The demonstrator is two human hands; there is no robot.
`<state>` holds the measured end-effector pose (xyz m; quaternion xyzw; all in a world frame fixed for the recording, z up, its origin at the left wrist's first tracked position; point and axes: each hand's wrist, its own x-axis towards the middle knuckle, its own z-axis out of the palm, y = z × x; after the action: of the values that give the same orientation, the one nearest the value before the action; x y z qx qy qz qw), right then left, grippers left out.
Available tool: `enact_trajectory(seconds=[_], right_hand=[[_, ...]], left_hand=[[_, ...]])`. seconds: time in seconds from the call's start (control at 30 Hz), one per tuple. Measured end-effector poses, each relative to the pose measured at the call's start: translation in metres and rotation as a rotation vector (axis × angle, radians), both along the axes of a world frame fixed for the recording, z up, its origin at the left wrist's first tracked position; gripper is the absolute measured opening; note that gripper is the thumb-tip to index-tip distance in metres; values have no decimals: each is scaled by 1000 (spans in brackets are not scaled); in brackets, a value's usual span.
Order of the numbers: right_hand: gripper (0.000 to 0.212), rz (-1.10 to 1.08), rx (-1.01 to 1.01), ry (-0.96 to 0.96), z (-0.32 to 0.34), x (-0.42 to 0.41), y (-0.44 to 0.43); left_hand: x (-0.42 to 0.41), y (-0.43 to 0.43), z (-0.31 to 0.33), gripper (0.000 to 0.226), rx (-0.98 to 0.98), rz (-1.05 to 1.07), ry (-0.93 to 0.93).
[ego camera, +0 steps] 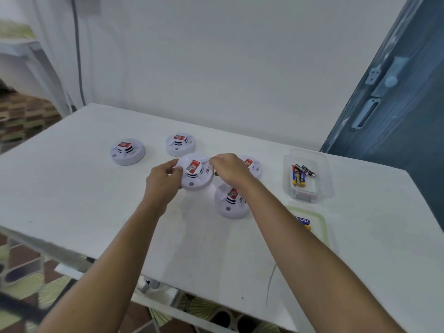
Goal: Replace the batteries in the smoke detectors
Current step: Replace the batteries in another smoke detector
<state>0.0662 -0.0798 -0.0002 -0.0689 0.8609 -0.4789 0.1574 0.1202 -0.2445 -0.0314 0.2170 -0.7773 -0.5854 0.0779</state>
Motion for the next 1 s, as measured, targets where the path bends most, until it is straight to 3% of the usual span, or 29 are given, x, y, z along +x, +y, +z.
enact_trajectory(seconds=[0.17,0.43,0.6,0.77,1.0], right_hand=[[38,70,186,-58,-2,-8,-7],[69,97,341,-130,-8,-10,-13],[63,116,418,-112,-13,-13,-13],[58,123,439,-92,-16,-14,-13],[46,107,361,30,-17,-14,-19]], left_hand=[[-4,-3,-8,39,-156,-53,-142],[-7,-3,-13,31,-385,-143,-178],[-8,-7,-15,9,-389,-172,-168],[-11,-15,-19,38,-405,-161,-144],[-20,-21,-22,35,-367,-138,-129]])
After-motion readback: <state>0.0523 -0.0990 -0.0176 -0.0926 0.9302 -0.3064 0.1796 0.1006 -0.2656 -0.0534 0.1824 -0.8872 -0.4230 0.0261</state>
